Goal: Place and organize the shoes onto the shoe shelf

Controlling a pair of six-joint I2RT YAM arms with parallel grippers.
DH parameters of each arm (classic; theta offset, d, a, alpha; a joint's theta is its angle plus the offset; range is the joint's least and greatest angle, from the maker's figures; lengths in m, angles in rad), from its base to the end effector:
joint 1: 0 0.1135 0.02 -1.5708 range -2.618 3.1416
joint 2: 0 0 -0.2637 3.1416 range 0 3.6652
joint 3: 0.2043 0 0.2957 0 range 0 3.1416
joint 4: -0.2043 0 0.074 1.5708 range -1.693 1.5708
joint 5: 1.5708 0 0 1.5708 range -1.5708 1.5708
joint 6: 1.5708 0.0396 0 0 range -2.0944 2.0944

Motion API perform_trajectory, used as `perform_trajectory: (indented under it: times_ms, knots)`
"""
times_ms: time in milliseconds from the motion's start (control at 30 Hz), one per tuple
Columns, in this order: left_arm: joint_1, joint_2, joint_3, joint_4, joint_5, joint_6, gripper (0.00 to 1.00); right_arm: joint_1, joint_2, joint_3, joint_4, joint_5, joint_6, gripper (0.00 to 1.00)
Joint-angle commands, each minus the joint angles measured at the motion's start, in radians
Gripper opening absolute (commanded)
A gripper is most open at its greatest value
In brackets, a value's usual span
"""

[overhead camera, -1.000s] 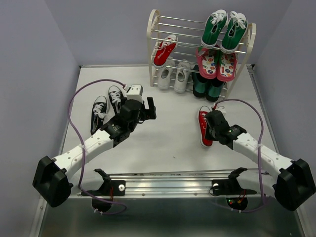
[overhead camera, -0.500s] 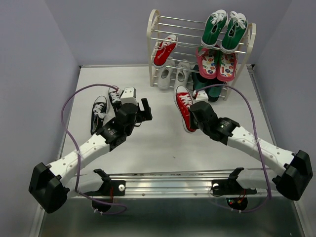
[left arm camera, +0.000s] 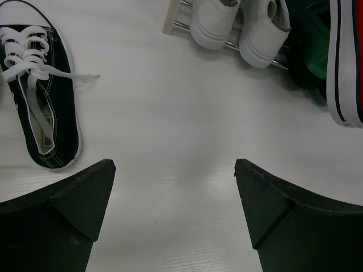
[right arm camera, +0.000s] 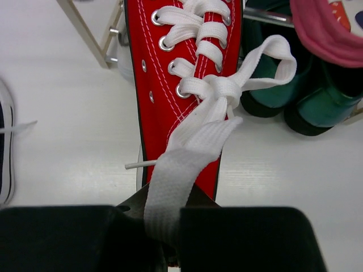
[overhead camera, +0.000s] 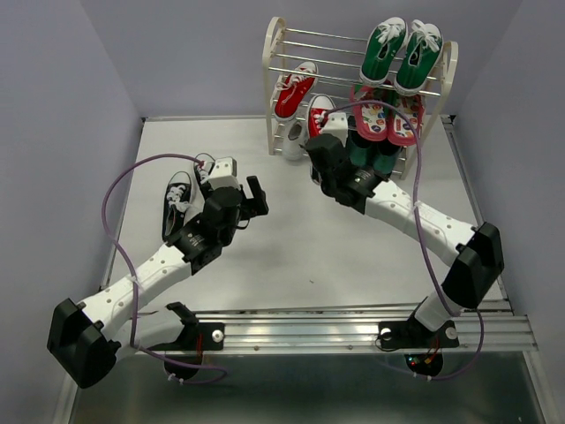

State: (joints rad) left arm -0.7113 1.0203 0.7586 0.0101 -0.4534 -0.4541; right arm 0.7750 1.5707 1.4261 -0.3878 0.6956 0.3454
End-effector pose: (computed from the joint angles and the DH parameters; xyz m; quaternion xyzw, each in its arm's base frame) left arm 0.2260 -0.1719 0.2940 -0.0378 0.7813 -0.1803 0.5963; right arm 0.3072 0.2653 0.3418 -0.0087 0.8335 -0.0028 0.5524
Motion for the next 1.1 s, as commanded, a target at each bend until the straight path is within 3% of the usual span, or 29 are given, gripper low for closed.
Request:
perform_trajectory:
  times_ms: [0, 200, 1067]
  knots:
    - [0.009, -0.037, -0.018, 0.03, -0.024, -0.009, 0.99, 0.007, 0.056, 0.196, 0.101, 0.203, 0.0, 0.01]
    - [0.01, -0.043, -0.019, 0.031, -0.021, -0.012, 0.99, -0.002, 0.172, 0.338, 0.075, 0.263, 0.01, 0.01]
    - [0.016, -0.022, -0.019, 0.042, 0.005, -0.012, 0.99, -0.174, 0.459, 0.671, 0.052, 0.073, 0.056, 0.01]
